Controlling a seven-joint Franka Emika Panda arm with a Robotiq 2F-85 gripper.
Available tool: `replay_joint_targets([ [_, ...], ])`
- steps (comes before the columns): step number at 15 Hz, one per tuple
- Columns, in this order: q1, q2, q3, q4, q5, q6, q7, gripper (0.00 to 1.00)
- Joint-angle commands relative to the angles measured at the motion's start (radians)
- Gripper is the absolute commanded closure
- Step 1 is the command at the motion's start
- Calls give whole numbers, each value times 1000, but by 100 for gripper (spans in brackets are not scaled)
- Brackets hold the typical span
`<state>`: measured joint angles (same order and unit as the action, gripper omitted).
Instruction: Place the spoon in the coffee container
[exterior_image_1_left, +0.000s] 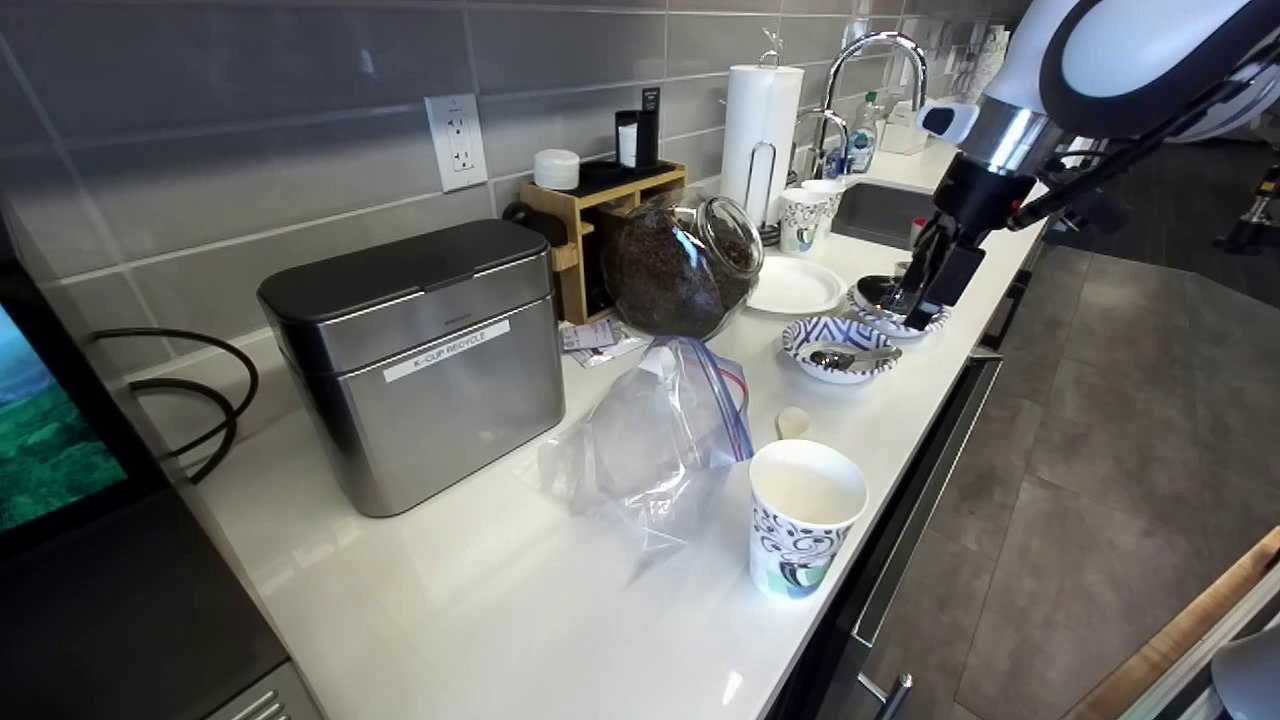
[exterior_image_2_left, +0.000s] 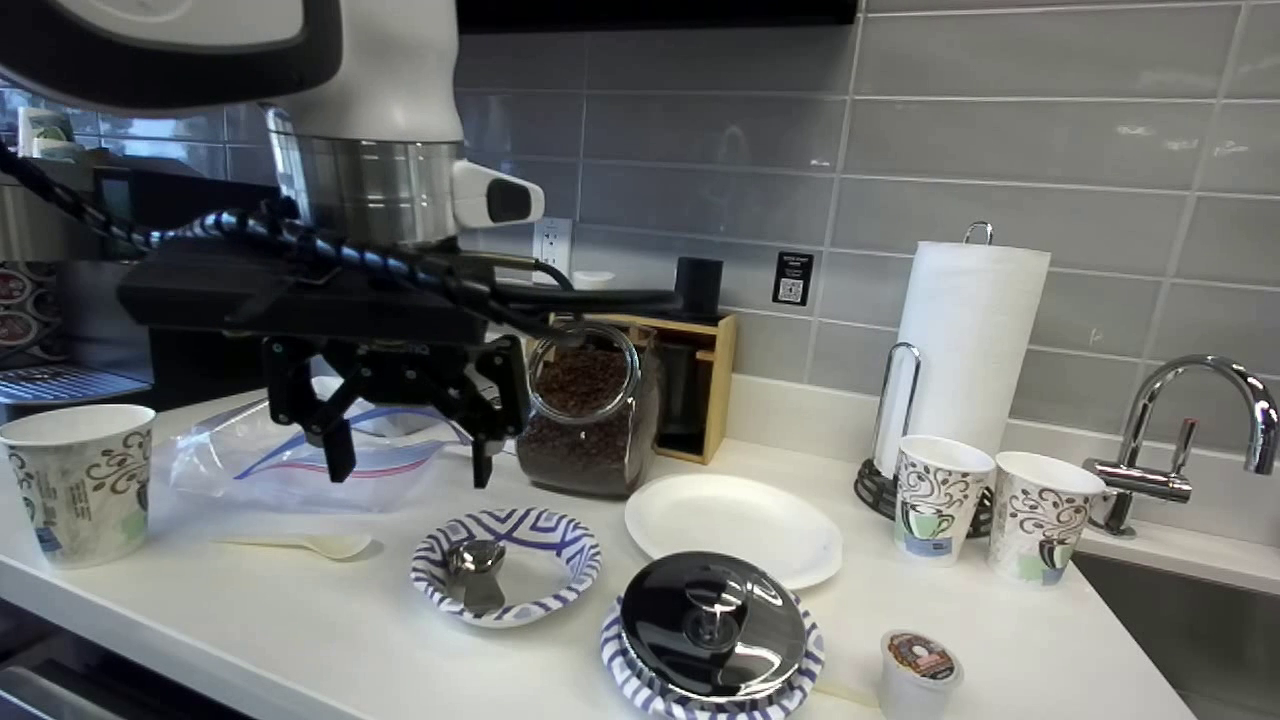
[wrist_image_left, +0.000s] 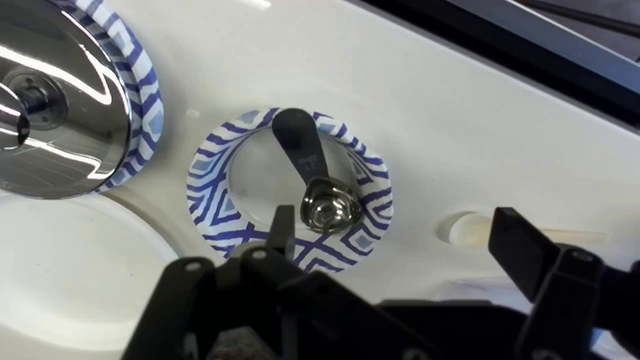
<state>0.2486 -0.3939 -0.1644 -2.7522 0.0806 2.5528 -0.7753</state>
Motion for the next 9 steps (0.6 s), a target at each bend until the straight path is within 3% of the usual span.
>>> replay_joint_targets([
  [1,-12,96,6,11,3,33,-72,0],
  [9,-73,226,32,46,-9,112,-125,0],
])
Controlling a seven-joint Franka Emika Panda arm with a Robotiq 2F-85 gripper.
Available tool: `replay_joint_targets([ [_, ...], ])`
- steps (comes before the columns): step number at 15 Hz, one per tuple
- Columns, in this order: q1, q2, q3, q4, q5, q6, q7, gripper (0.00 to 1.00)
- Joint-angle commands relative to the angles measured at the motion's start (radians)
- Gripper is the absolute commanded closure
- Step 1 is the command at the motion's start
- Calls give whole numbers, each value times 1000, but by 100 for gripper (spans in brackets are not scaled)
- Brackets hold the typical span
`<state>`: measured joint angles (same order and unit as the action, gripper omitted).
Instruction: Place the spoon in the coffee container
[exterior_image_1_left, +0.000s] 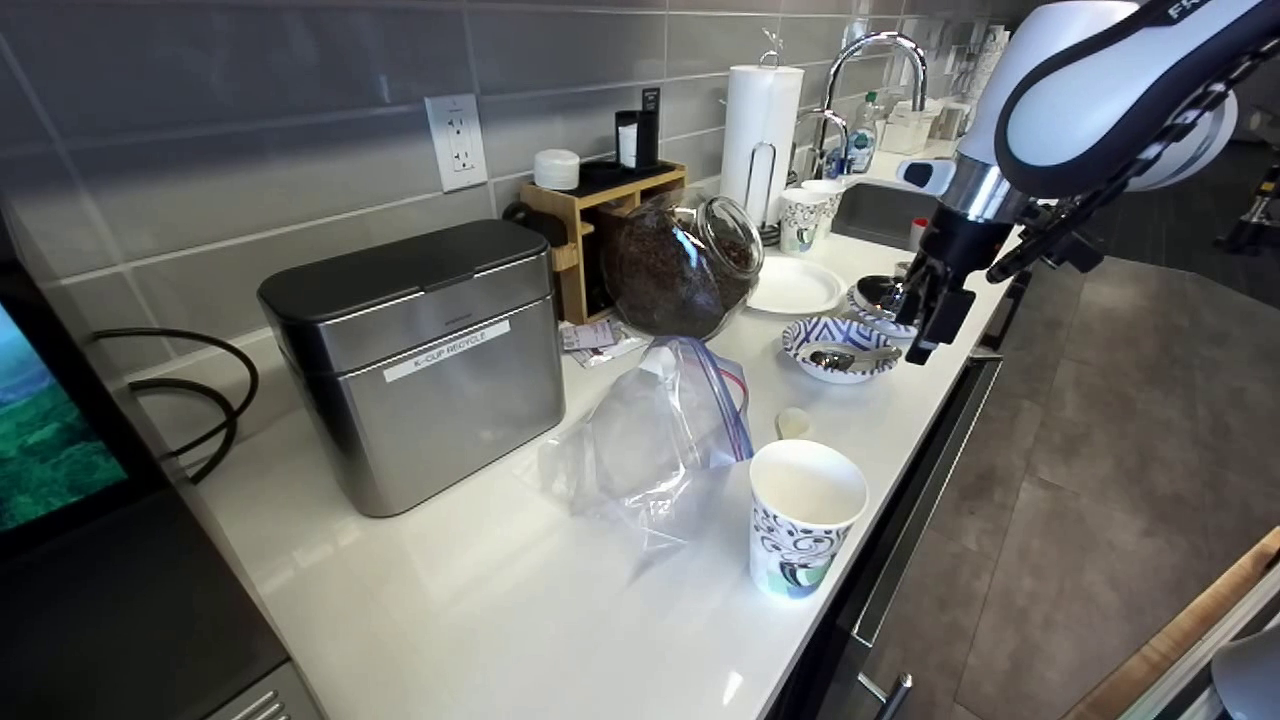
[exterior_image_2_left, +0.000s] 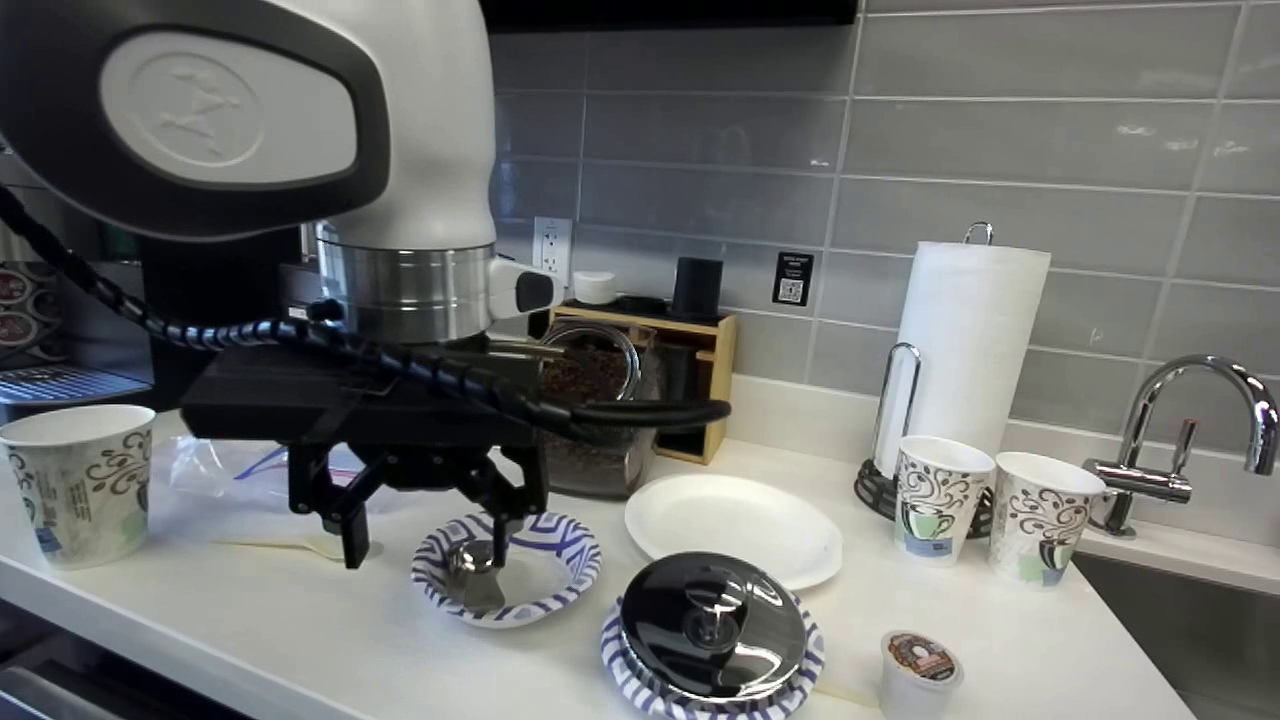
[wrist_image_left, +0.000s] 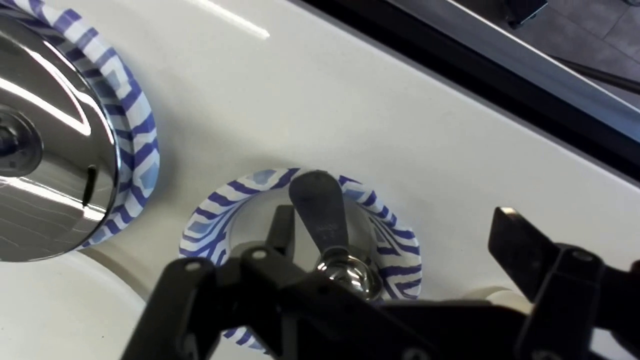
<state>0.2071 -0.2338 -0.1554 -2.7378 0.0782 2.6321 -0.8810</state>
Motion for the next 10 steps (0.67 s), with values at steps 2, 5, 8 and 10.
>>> replay_joint_targets([
  [2,-44,93,32,50,-3,49,-17,0],
  [5,-62,133,49,84,-6,73,-6,0],
  [8,-77,177,70,116,-3,83,-3,0],
  [10,-85,202,85,137,-3,76,-9,0],
])
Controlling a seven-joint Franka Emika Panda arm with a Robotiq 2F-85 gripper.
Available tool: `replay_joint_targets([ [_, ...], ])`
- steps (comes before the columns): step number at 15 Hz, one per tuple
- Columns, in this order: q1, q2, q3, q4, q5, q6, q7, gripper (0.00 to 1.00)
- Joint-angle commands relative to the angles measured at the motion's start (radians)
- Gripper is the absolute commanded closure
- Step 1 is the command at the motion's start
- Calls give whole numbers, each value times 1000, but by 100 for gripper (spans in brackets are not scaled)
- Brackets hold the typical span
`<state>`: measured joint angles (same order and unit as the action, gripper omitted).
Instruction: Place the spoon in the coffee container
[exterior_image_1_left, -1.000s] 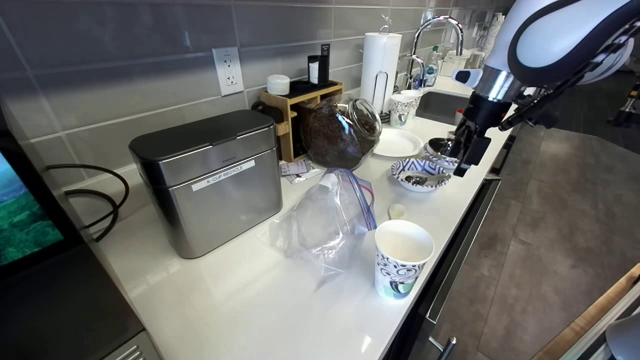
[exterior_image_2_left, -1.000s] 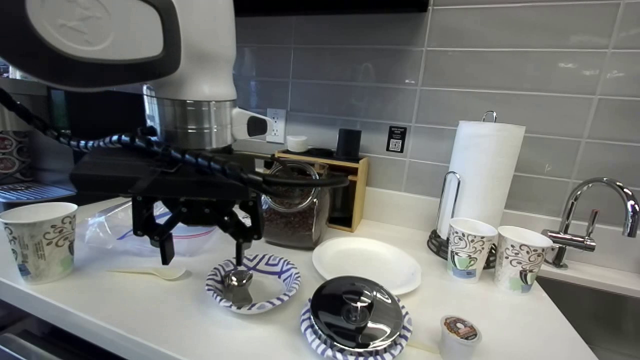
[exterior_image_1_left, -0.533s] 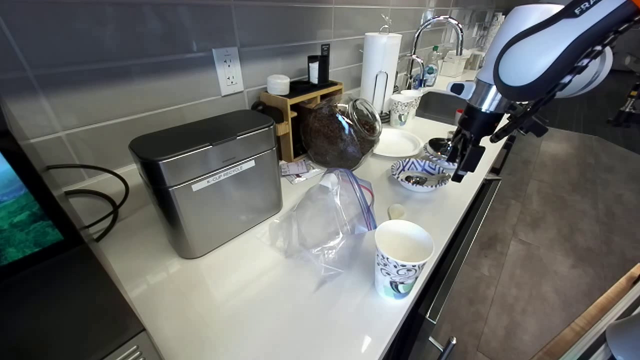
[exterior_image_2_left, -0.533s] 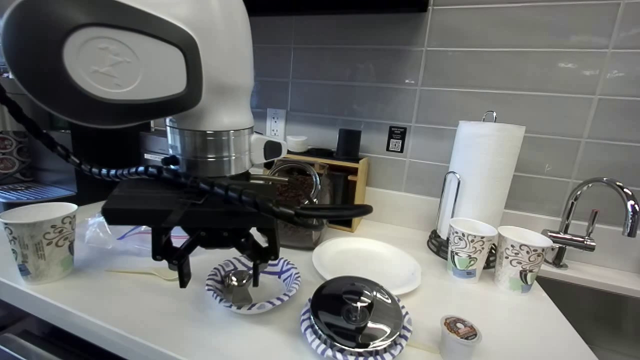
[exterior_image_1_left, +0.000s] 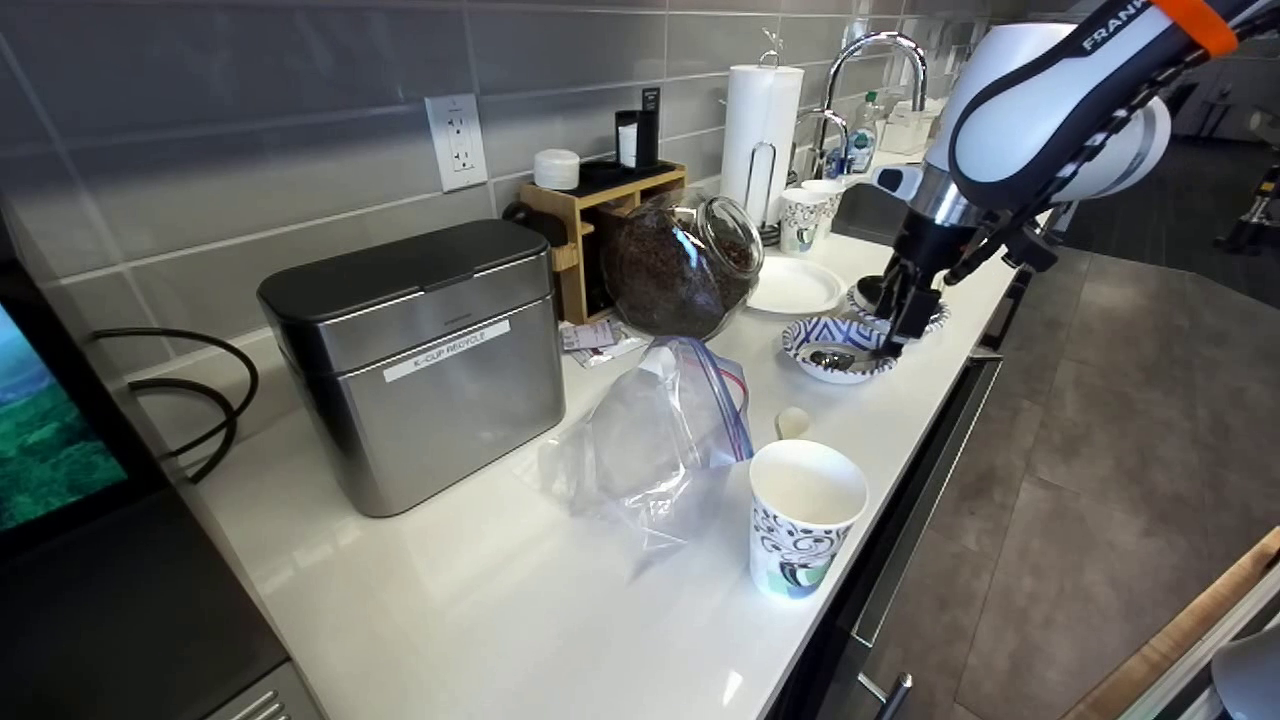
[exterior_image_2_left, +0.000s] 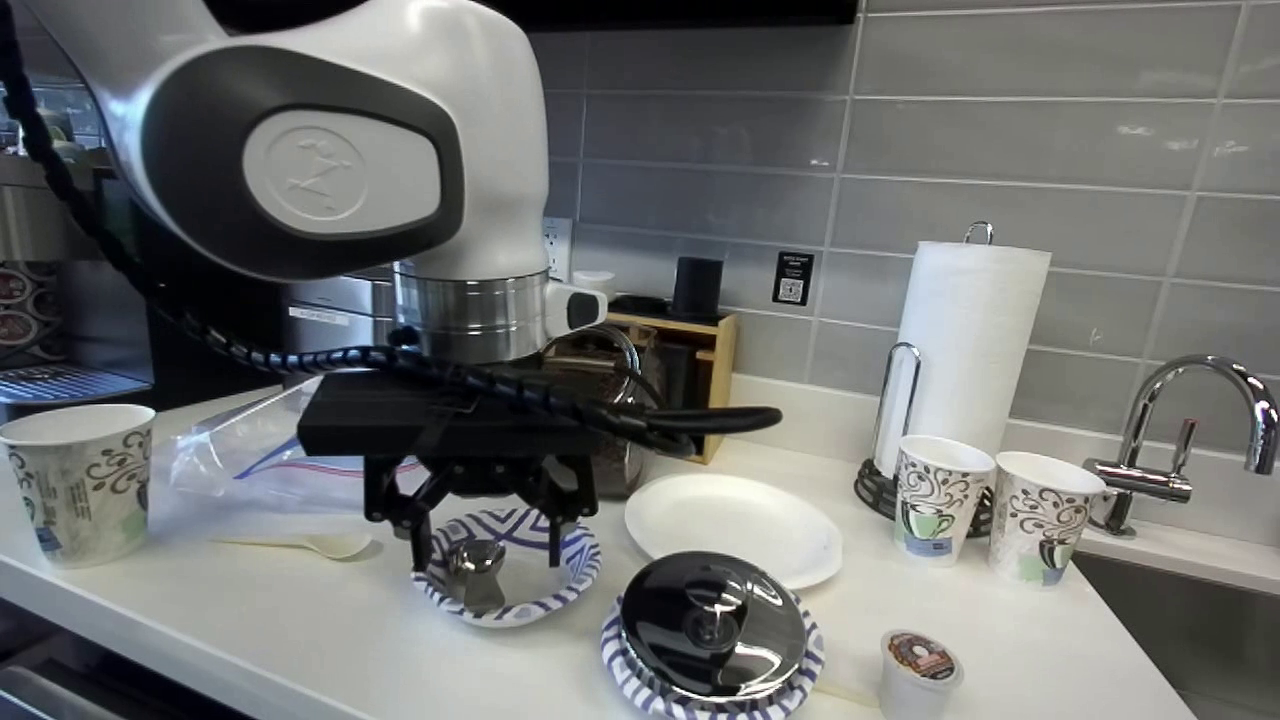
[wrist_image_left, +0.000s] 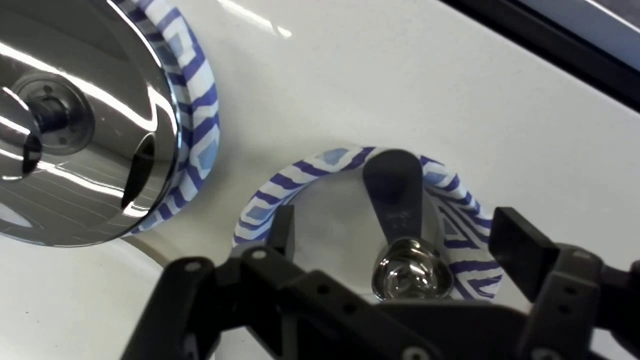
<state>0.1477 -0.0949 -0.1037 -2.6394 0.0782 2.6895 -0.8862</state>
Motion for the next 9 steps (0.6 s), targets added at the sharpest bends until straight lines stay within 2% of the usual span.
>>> replay_joint_targets([
  [1,-32,73,41,48,-6,17,-2,0],
  [9,-70,127,92,92,-16,11,-8,0],
])
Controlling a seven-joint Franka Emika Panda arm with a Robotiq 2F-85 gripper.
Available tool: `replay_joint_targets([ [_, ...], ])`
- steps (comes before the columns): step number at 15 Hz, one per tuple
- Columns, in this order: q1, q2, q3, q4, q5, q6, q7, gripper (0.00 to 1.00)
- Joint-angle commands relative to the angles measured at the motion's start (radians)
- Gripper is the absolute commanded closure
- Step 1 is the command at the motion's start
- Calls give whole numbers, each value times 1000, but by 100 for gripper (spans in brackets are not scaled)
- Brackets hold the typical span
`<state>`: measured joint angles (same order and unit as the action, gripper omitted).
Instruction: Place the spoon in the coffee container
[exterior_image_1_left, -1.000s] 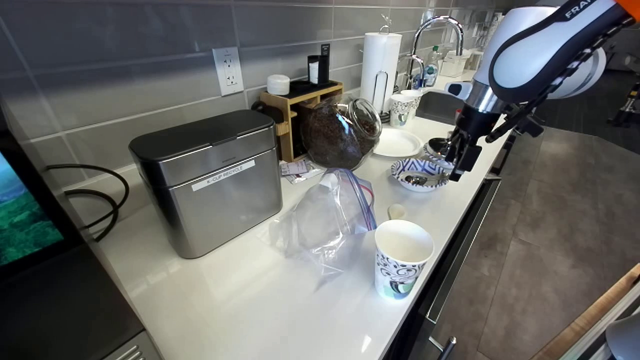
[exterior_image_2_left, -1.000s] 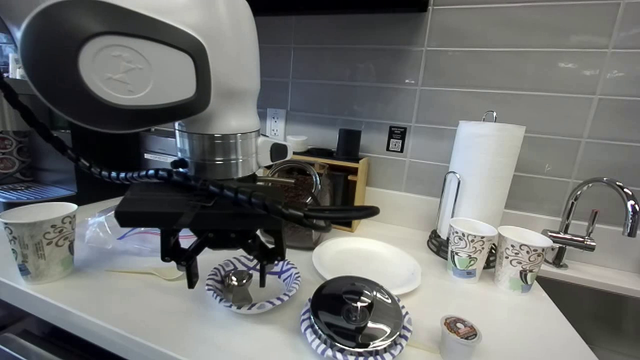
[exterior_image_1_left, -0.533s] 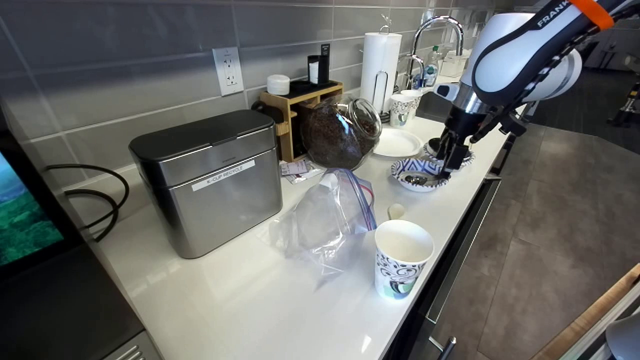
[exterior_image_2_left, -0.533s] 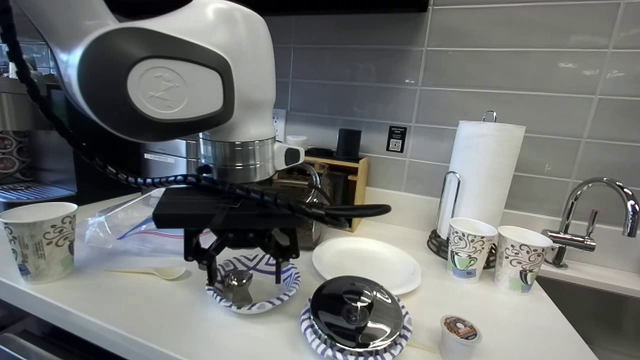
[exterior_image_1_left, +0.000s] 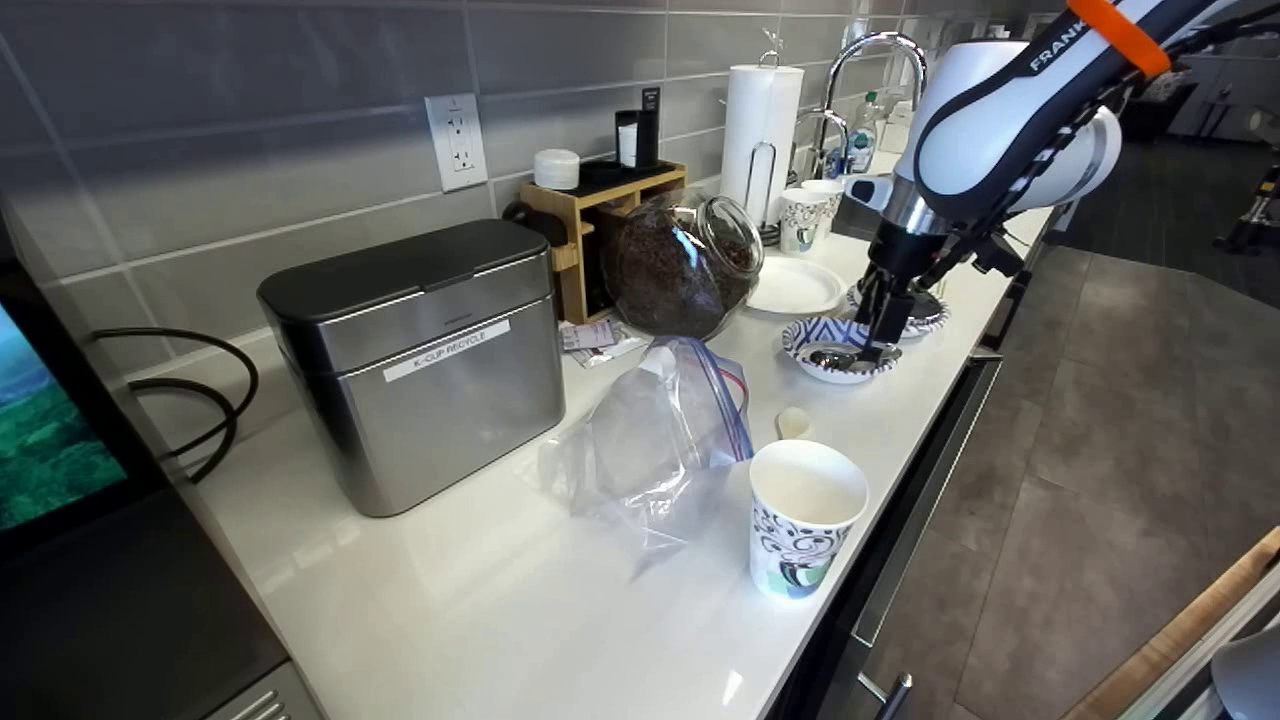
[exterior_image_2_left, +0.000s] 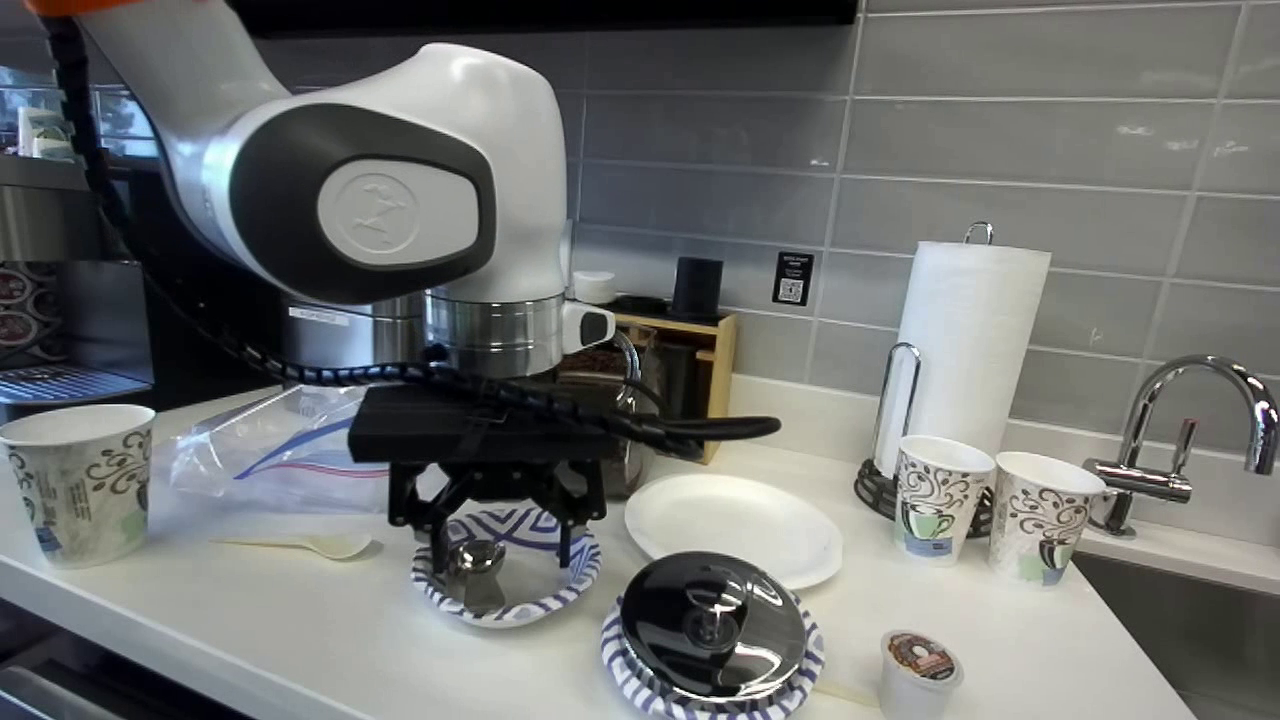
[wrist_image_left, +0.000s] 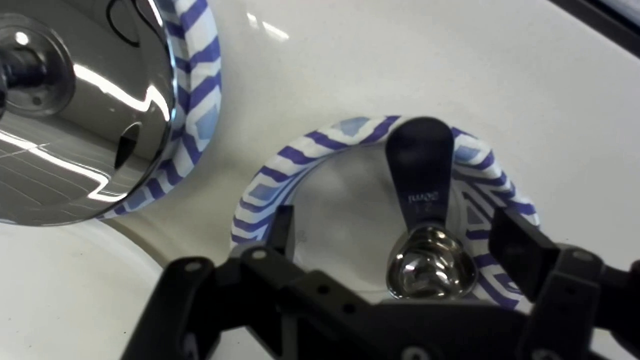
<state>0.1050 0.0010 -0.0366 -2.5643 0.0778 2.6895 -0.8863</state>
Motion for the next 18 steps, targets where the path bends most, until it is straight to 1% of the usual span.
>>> replay_joint_targets([
  [1,-31,34,29,18,-15,10,-11,0],
  [5,-44,37,40,18,-27,2,-17,0],
  [6,-47,38,42,19,-29,2,-18,4],
  [8,-50,40,45,19,-35,1,-17,17],
  [9,-51,40,47,20,-35,1,-18,16],
  [10,-52,40,48,20,-36,1,-18,22],
  [11,-53,40,50,20,-35,1,-18,26],
  [12,-54,40,52,21,-33,1,-19,22],
  [13,-55,41,53,22,-32,-1,-18,24],
  [14,-56,41,54,23,-30,-2,-20,29],
  [16,-55,41,56,25,-28,-5,-19,32],
  [17,-55,42,57,27,-24,-7,-19,38],
  [18,-54,42,58,28,-19,-10,-22,38],
])
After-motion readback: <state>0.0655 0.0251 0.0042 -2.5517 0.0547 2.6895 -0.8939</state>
